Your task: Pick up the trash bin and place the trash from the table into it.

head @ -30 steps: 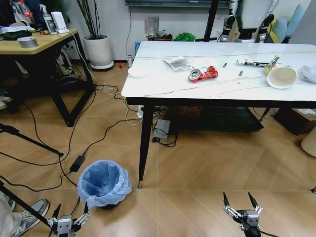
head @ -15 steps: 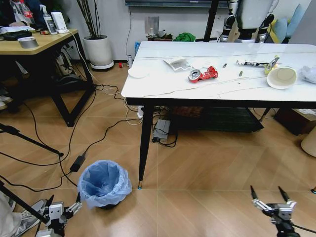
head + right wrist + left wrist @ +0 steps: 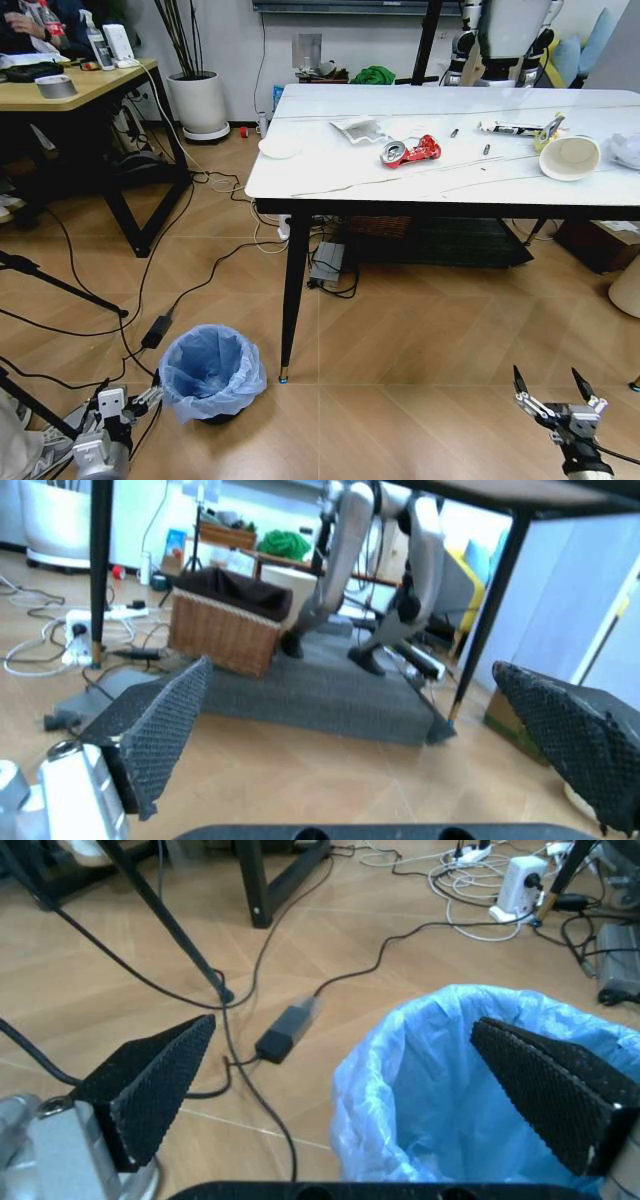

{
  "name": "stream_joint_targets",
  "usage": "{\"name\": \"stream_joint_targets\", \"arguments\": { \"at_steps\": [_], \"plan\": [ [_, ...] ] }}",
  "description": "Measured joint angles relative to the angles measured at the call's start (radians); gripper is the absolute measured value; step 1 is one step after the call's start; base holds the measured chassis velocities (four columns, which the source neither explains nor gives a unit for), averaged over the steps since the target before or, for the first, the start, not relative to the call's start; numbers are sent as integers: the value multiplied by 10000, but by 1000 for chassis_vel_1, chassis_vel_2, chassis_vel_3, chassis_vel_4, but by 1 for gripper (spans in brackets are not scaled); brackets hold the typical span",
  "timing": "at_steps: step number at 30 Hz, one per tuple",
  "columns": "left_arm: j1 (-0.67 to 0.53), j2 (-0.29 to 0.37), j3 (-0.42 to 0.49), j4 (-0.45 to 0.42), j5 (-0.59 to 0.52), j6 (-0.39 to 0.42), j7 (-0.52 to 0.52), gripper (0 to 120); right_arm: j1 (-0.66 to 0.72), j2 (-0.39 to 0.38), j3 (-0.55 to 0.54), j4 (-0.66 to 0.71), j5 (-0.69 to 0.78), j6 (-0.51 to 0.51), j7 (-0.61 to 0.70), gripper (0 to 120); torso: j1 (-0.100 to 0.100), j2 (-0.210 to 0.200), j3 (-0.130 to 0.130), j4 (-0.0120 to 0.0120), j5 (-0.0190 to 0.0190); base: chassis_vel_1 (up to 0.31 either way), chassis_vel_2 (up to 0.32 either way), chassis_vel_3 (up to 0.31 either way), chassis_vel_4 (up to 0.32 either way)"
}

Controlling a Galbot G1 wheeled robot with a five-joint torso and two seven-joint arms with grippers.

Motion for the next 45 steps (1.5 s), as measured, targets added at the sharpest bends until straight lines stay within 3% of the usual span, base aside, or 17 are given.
{"name": "stream_joint_targets", "arguments": {
  "at_steps": [5,11,20,31,35,45],
  "plan": [
    [-94,-56,140,449,-443,-345,211,100,114,798,-335,507,-546,-182,7,100,1,8,4,2,-1,0,0,0,0],
    [-136,-177,-43,749,-684,-634,436,100,-21,1179,-922,501,-929,22,6,100,2,13,8,3,-2,0,0,0,0],
    [-938,-3,-86,1461,-950,-798,570,100,-318,1345,-1192,483,-1205,345,-10,100,5,18,12,0,-3,0,0,0,0],
    [-1846,-587,361,2443,-612,-854,618,98,-658,1365,-1229,693,-1297,450,-26,100,6,23,15,2,-4,0,0,0,0],
    [-2018,-694,517,2525,-528,-575,442,98,-710,1386,-1231,712,-1287,489,-29,100,7,24,15,1,0,0,0,0,0],
    [-2353,-772,672,2603,-891,1197,-413,99,-768,1368,-1206,578,-1241,629,-45,100,7,26,17,1,0,0,0,0,0]
  ]
}}
